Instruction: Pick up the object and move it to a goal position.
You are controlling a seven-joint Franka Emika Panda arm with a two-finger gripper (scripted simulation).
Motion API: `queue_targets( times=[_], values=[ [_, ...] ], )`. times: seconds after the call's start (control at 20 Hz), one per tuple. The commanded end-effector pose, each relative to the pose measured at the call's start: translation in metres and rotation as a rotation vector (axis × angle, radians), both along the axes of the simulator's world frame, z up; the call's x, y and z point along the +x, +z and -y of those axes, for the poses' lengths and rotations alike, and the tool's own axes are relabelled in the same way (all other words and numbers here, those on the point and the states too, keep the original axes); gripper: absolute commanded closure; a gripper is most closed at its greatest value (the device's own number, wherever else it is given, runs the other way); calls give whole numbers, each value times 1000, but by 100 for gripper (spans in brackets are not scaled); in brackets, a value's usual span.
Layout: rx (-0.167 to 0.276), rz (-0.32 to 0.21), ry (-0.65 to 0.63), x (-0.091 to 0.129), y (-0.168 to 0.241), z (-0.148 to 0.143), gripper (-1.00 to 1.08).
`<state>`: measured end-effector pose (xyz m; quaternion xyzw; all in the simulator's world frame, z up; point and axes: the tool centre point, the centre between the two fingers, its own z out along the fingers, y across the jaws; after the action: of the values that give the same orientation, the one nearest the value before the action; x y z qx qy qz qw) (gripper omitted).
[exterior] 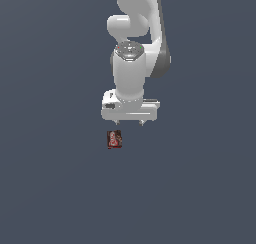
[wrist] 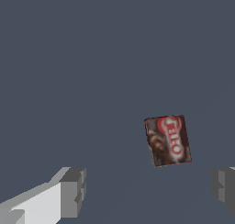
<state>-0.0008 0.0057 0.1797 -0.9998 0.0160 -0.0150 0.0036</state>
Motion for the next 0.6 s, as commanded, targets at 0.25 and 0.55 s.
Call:
queue_targets(
  times=[0.25, 0.55],
  values=[
    [-4, -9, 35, -1, -34, 22, -92],
    [-8, -21, 86, -7, -81, 53, -92]
  ],
)
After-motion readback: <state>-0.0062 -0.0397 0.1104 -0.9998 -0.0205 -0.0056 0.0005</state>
